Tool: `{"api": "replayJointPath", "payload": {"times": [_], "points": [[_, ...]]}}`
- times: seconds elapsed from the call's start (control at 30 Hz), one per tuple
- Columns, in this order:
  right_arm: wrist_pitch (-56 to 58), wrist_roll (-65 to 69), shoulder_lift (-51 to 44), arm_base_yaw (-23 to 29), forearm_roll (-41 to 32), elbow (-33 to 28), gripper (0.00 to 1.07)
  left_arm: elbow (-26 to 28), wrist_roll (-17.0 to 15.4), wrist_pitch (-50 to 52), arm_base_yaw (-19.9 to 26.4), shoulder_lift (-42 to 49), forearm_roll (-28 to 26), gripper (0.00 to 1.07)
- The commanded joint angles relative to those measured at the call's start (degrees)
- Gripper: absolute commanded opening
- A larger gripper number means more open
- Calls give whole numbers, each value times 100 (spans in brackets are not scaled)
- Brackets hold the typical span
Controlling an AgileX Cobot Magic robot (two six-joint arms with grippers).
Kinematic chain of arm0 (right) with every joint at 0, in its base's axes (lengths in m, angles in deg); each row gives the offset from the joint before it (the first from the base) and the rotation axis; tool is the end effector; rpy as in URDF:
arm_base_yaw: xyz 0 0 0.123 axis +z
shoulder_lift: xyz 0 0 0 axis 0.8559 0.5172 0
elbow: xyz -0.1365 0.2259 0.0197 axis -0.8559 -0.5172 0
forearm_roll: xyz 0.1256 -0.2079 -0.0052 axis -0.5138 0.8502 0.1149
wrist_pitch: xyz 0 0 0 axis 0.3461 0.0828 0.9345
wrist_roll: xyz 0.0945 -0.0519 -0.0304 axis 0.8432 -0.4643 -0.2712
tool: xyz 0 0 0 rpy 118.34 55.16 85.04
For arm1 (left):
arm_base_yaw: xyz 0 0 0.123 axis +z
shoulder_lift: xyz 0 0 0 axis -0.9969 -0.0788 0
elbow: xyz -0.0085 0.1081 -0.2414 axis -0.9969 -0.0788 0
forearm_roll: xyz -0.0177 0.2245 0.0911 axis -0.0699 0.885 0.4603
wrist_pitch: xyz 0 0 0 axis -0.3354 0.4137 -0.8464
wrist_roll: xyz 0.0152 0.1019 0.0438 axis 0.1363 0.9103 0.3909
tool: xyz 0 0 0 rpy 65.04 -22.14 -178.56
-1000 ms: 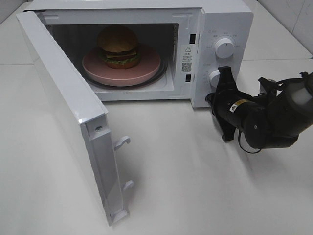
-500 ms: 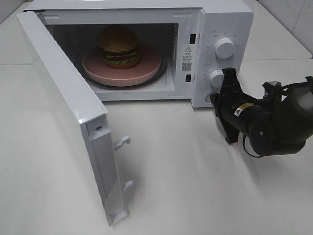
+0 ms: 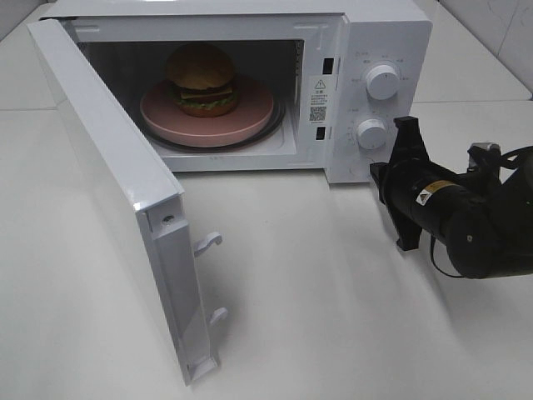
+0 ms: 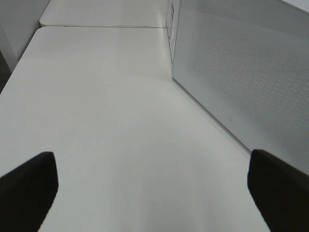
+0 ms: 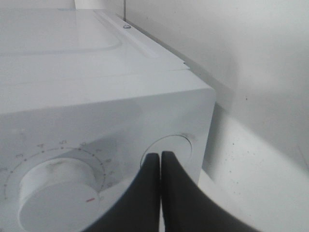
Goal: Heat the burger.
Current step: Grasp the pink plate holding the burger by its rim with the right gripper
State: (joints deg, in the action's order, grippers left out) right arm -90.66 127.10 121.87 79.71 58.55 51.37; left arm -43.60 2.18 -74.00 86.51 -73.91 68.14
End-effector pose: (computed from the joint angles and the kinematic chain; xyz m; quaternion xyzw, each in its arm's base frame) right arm 0.3221 0.1018 0.0723 0.4899 0.6404 0.4378 0.3979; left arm 0.0231 -0.0068 0.2684 0.0183 0.8489 -0.0179 0.5280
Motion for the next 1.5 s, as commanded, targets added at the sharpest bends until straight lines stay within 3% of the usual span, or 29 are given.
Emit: {"api": "replayJointPath", "payload": {"times": [0.03,0.37,0.63,0.7,0.73,0.87,0.9,0.97,1.0,1.13,1.23,1.3,1.33,1.37,1.4,1.43,1.47,1.5], "points": [[-74,17,-281,-34,80,-286,0,-17,-11,6,11,52,11,100],[-109,-602,-957,-34,401,-1031,0,-17,-11,6,11,52,11,100],[1066,-1748,-1765,-34,539,-1530,0,-17,-11,6,11,52,11,100],[1570,-2521,-2028,-34,613,-1530,0,-17,-11,6,11,52,11,100],[2269,-3518,-2349,-34,613,-1513,0,-17,-11,6,11,52,11,100],[3398,-4681,-2722,-34,607,-1352,0,-17,-11,6,11,52,11,100],[4240,-5575,-2945,-34,607,-1157,0,-17,-11,6,11,52,11,100],[4595,-5924,-3031,-34,607,-1060,0,-17,-11,6,11,52,11,100],[5357,-6772,-3105,-34,607,-819,0,-17,-11,6,11,52,11,100],[6486,-7603,-3123,-34,607,-418,3,-17,-11,6,11,52,11,100],[7087,-8021,-3123,-34,636,-143,10,-17,-11,6,11,52,11,100],[7151,-8468,-3128,-34,751,0,24,-17,-11,6,11,52,11,100],[7151,-8468,-3128,-34,751,0,24,-17,-11,6,11,52,11,100],[7162,-8835,-3140,-34,785,57,38,-17,-11,6,11,52,11,100],[7162,-8835,-3140,-34,785,57,38,-17,-11,6,11,52,11,100],[7231,-9230,-3151,-34,785,138,54,-17,-11,6,11,52,11,100],[7340,-9494,-3151,11,791,195,64,-17,-11,6,11,52,11,100],[7340,-9494,-3151,11,791,195,64,-17,-11,6,11,52,11,100]]}}
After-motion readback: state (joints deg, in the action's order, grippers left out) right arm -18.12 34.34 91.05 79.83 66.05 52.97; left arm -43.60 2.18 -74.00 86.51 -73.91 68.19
